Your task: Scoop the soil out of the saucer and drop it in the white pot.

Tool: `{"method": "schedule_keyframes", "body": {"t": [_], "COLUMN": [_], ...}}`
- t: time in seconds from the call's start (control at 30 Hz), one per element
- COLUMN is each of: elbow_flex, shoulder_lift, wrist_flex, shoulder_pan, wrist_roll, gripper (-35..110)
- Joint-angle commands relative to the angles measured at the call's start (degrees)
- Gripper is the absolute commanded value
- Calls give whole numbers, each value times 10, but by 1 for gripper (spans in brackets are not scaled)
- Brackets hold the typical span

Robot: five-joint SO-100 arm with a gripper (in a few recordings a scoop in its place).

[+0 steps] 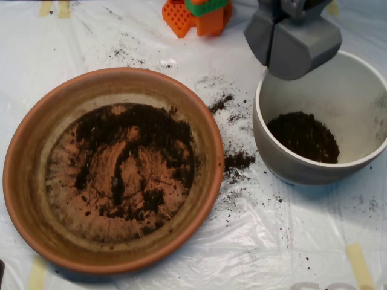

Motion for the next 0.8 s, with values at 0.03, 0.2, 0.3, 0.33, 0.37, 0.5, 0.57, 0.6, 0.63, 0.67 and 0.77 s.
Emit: {"method": "schedule_keyframes", "body": {"t": [0.03,0.2,0.3,0.33,0.37,0.5,0.57,0.6,0.63,0.67,0.77], "elbow_flex": [-50,-48,-42,-36,-30,-15,-17,-18,-27,-40,-71], "shoulder_lift": [-4,-11,-8,-5,-4,-2,-3,-3,-6,-11,-15], "wrist_flex": [9,9,9,9,9,9,6,4,4,6,8], "shoulder_pan": [-16,-16,-12,-12,-12,-23,-27,-28,-29,-30,-15], "wrist_roll": [3,3,4,4,4,10,16,20,25,32,47], "gripper": [14,24,29,30,30,30,30,30,30,30,31]}}
